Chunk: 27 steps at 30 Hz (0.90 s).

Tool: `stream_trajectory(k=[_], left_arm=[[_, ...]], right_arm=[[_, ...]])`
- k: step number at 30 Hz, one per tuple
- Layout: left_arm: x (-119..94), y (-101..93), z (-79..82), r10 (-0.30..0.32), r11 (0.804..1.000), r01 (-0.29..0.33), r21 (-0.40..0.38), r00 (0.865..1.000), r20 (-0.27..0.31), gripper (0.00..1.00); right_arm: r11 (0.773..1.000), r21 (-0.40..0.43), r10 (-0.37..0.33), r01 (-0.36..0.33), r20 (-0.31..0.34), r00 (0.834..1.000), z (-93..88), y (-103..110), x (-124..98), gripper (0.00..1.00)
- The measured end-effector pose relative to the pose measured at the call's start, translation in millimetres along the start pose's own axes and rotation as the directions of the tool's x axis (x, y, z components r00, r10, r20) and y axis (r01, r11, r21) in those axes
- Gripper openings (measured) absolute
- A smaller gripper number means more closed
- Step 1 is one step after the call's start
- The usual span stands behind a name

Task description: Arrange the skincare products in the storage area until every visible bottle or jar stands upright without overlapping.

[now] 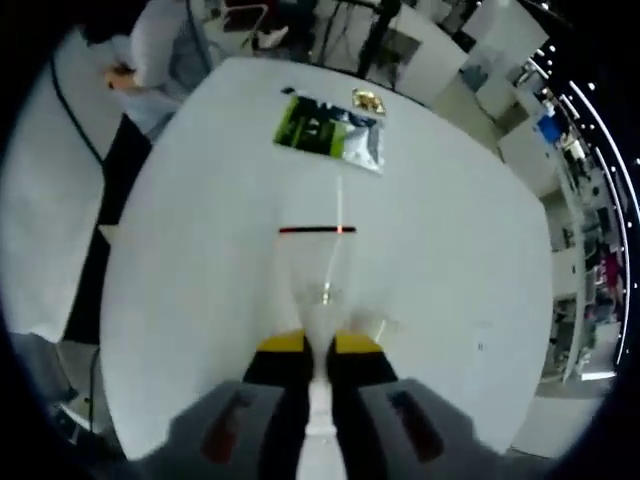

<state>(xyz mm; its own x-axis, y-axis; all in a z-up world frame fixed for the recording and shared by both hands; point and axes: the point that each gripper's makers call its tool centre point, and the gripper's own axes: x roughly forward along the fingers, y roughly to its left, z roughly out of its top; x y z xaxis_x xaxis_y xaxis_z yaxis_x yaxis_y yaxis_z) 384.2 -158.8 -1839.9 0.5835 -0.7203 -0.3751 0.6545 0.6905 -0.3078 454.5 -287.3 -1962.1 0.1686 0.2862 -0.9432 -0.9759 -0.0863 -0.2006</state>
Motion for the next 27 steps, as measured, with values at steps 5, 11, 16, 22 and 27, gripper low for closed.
stream_trajectory(k=[5, 11, 16, 22, 27], left_arm=[[13.8, -17.1, -11.6, -0.053, 0.998, 0.055, 0.023, 0.997, -0.051, 0.81], [25.5, -31.0, -27.2, -0.092, 0.993, 0.1, 0.064, 0.989, -0.113, 0.81], [31.3, -40.6, -43.3, -0.119, 0.989, 0.132, 0.074, 0.981, -0.154, 0.81], [30.5, -53.8, -58.2, -0.141, 0.979, 0.168, 0.119, 0.968, -0.208, 0.81], [28.0, -58.3, -63.2, -0.155, 0.975, 0.185, 0.122, 0.964, -0.218, 0.81]], right_arm=[[0.998, -0.035, 0.048, -0.047, 0.012, 0.999, 8.8, 32.4, 5.8, 0.03], [0.993, -0.086, 0.085, -0.085, -0.007, 0.996, 8.1, 69.2, 12.1, 0.03], [0.988, -0.108, 0.106, -0.107, -0.008, 0.994, 6.8, 90.7, 15.7, 0.03], [0.976, -0.176, 0.126, -0.129, -0.027, 0.992, 7.2, 109.7, 22.4, 0.04], [0.952, -0.264, 0.141, -0.154, -0.067, 0.988, 4.3, 118.0, 28.4, 0.04]])
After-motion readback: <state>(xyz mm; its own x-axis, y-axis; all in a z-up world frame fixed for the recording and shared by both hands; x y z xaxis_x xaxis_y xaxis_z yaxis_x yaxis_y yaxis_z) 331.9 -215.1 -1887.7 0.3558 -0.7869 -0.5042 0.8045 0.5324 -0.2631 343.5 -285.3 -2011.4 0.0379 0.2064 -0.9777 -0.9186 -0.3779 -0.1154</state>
